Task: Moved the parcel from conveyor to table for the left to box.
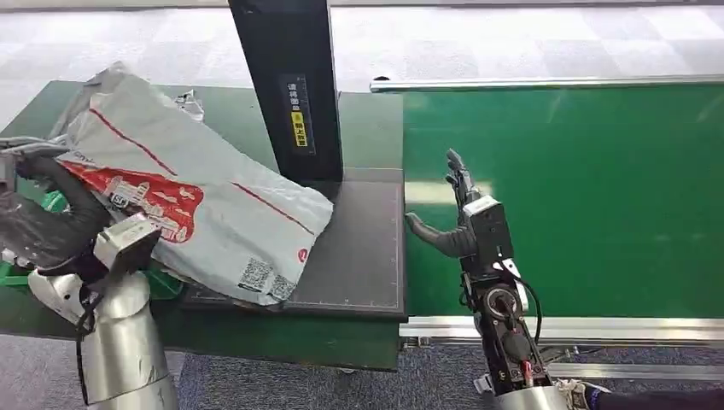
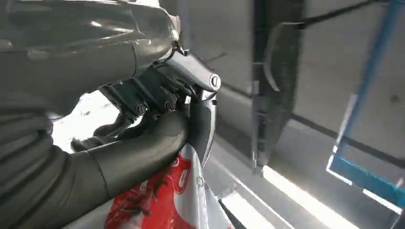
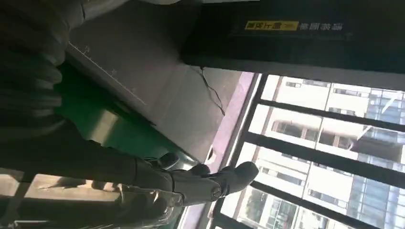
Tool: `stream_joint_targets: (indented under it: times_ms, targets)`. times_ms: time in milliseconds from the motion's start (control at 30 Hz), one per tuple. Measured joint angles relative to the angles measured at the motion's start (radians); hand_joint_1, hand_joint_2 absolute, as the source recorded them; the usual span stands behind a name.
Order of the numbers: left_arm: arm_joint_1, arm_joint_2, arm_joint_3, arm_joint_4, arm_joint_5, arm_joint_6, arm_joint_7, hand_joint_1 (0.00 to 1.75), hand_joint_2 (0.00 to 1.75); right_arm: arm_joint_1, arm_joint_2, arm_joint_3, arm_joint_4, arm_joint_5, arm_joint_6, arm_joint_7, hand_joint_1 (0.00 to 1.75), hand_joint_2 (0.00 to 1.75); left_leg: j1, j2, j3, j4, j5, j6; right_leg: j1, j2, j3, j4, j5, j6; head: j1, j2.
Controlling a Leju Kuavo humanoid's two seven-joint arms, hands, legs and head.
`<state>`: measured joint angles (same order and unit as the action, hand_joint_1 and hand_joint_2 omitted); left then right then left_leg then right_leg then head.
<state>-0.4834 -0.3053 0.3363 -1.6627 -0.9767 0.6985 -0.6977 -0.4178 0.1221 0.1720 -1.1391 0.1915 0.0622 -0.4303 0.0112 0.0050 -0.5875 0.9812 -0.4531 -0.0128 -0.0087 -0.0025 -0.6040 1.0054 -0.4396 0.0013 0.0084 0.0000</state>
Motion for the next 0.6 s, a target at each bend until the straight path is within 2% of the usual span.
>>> stream_joint_targets:
  times_ms: [100, 200, 600]
  targets:
    - [-0.15, 0.04, 0.126, 0.146, -0.056, 0.0, 0.0, 1.75, 1.75, -0.003, 0.0, 0.01, 0.008, -0.004, 0.004, 0.0, 0.0, 1.75, 0.001, 0.002, 0.001, 0.0, 0.002, -0.002, 0.001, 0.001, 0.0, 0.001, 0.002, -0.002, 0.0, 0.0]
    - [-0.227, 0.064, 0.2, 0.23, -0.074, 0.0, 0.0, 1.75, 1.75, -0.003, -0.002, 0.016, 0.013, -0.005, 0.004, 0.0, 0.0, 1.75, 0.001, 0.002, 0.001, 0.0, 0.002, -0.002, 0.001, 0.001, 0.0, 0.001, 0.002, -0.002, 0.001, 0.0]
    - [-0.302, 0.098, 0.275, 0.345, -0.077, 0.0, 0.0, 1.75, 1.75, -0.007, -0.002, 0.022, 0.024, -0.005, 0.005, 0.0, 0.0, 1.75, 0.001, 0.001, 0.0, 0.0, 0.002, -0.001, 0.001, 0.001, 0.0, 0.001, 0.001, -0.002, 0.001, 0.0]
